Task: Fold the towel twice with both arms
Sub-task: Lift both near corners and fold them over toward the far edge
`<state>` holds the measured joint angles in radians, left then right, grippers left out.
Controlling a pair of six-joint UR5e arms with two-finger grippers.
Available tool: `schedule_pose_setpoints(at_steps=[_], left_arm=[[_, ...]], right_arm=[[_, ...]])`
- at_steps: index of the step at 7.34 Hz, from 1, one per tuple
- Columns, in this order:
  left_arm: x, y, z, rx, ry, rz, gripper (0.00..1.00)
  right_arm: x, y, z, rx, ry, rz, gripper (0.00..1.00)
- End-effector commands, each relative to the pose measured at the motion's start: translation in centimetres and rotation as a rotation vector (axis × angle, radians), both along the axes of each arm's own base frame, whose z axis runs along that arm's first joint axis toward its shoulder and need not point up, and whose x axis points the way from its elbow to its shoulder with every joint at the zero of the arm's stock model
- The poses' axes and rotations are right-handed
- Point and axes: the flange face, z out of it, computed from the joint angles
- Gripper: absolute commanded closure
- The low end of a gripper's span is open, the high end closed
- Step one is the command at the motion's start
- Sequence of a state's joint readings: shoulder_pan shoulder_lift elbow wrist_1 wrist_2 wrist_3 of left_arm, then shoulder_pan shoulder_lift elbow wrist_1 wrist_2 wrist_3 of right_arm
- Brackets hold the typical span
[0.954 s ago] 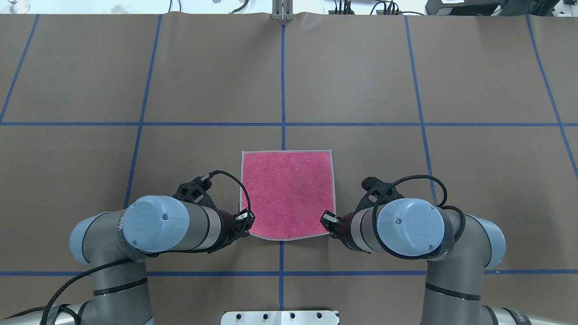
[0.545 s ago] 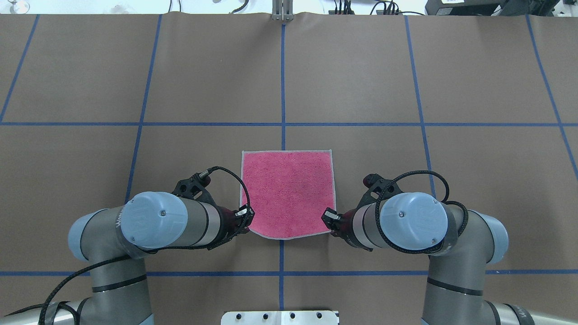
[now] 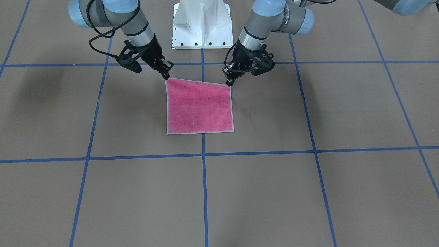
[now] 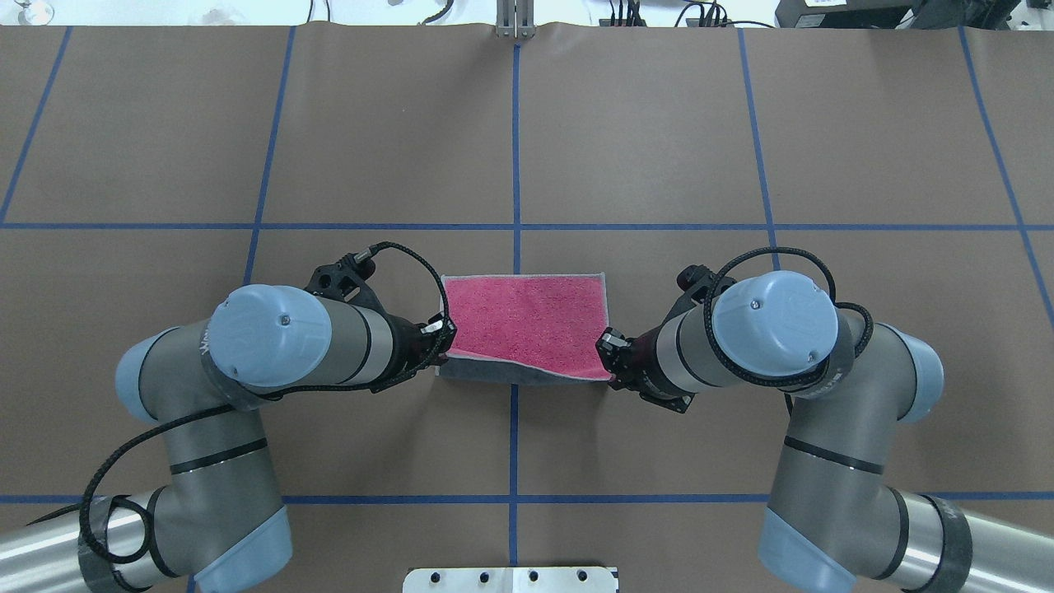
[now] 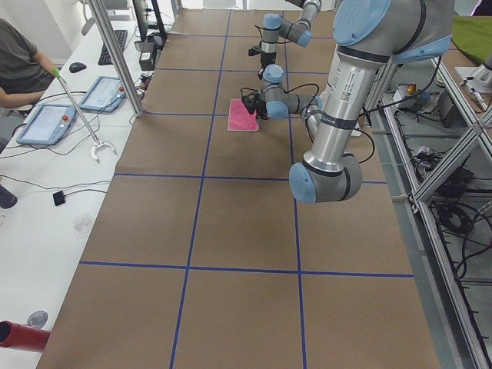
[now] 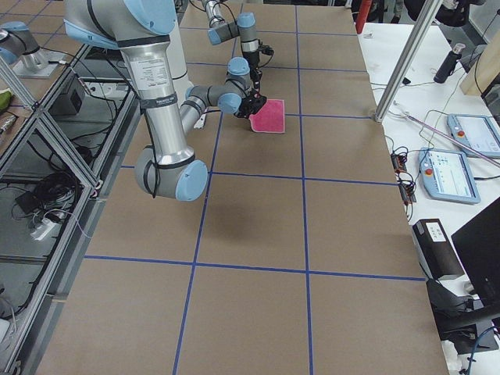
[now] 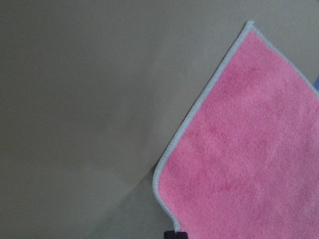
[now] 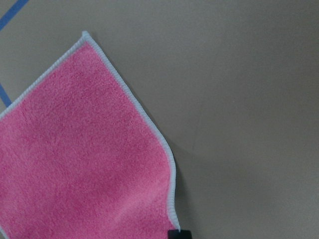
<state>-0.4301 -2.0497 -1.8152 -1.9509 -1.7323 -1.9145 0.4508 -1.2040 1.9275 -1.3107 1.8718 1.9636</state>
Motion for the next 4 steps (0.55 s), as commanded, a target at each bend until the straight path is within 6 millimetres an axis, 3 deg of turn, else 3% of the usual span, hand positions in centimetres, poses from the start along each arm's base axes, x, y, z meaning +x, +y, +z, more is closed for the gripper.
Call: schedule_pose_setpoints(at_steps=[1,3,4], left_arm=[[1.7,-3.2,-1.1,0.004,-0.015,-0.023,1.0],[1.5,-4.9,0.0,-0.016,-0.036,-0.048,1.0],[2.1,-6.1,1.7,-0.026,-0.072,-0.056,1.0]], right_arm=[[-0.7,-4.1,0.0,-0.025,0.015,0.041,1.0],[-1.6,-6.5,0.2,-0.036,0.033,0.06,1.0],[-2.4,-7.4,0.2,-0.038,0.038,0.066,1.0]])
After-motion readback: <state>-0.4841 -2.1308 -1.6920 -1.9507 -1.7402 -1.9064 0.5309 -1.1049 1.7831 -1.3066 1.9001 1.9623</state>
